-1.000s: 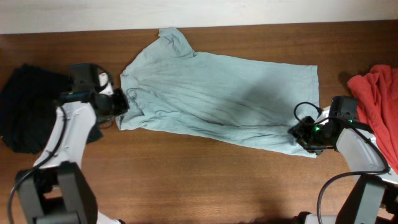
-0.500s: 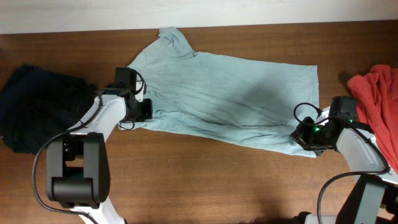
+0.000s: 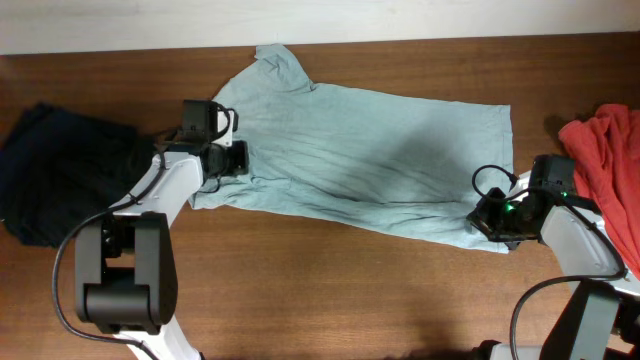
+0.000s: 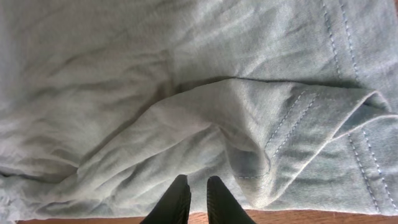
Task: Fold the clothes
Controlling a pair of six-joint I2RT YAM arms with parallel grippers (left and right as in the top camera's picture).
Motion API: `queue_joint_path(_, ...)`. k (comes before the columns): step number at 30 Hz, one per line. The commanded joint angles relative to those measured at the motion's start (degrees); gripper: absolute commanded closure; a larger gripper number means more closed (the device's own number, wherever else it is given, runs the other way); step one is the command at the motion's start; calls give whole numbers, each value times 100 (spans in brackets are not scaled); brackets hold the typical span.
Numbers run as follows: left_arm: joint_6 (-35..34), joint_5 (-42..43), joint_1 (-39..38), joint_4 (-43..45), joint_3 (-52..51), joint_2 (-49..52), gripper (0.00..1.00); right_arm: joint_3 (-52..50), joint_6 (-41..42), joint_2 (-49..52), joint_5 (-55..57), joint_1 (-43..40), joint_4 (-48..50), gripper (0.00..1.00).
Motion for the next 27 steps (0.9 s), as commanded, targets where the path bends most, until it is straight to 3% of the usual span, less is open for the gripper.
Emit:
queue_joint_path(1,37,645,-2,190,223,57,97,87,-20,-2,-31,22,-2,84)
queue_joint_path(6,26,697,-2,-129,640,57,95,87,-22,-2,-31,22,-9,84)
queue_joint_path(11,136,391,-2,-1412,822,59,73,87,-24,-2,-28,22,-90,83)
queue_joint_path(15,140,-389,-2,-2306,815,70,70,87,-22,-2,-28,22,-83,82)
queue_joint_path(21,350,-415,-2,-1978,664,286,65,87,-22,-2,-28,22,-85,82)
queue_joint_path(27,350,-162,-4,-1832,660,643,66,87,-22,-2,-26,22,-85,82)
